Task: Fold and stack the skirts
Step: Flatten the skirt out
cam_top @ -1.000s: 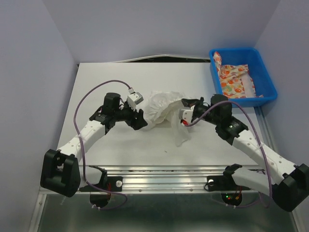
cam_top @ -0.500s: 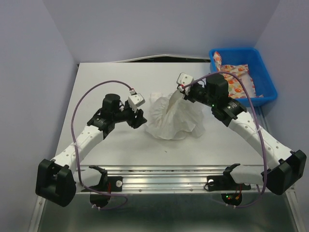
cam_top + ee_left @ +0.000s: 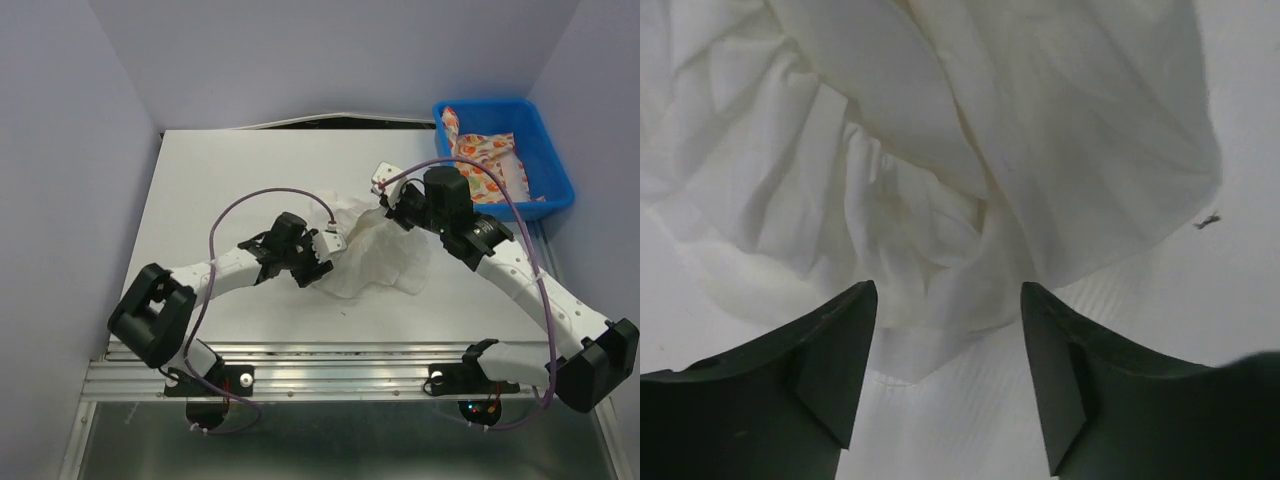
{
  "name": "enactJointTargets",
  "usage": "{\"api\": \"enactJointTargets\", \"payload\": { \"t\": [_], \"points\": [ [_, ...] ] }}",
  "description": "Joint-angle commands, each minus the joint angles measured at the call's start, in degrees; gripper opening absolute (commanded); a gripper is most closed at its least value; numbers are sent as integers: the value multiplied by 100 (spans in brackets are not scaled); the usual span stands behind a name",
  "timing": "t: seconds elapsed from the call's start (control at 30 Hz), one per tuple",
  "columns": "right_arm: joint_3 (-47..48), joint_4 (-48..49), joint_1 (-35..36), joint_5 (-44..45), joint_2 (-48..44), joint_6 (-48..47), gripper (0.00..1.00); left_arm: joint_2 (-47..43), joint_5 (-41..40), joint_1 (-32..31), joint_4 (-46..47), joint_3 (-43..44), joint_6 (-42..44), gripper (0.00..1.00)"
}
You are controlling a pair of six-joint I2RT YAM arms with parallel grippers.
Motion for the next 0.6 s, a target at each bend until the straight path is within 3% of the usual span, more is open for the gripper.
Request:
{"api": "enactJointTargets", "payload": {
  "t": [0.0,0.1,0.13,0.17,0.27,0.43,0.57],
  "points": [
    [-446,-231,7,484,-393,129,1,929,-697,-58,121,388,631,65],
    [-702,-301,7,573,-542,146,1,1388,-715,-41,-337,600,921,57],
    [-772,-388,7,608,-568,137,1,1414,-715,-41,-520,582,1009,34],
    [-799,-433,7,660,-595,120,1,1301,-732,11,-557,539,1053,23],
    [-939,-660,7,784,-762,-20,1,889,-732,283,-924,275,1238,0],
    [-1089,-1275,7,504,-1025,-91,1,-570,119,1538,-2661,292,2307,0],
    [-1387,-1409,7,248,-947,-82,1,-1125,313,1875,-3403,520,2889,0]
  ]
}}
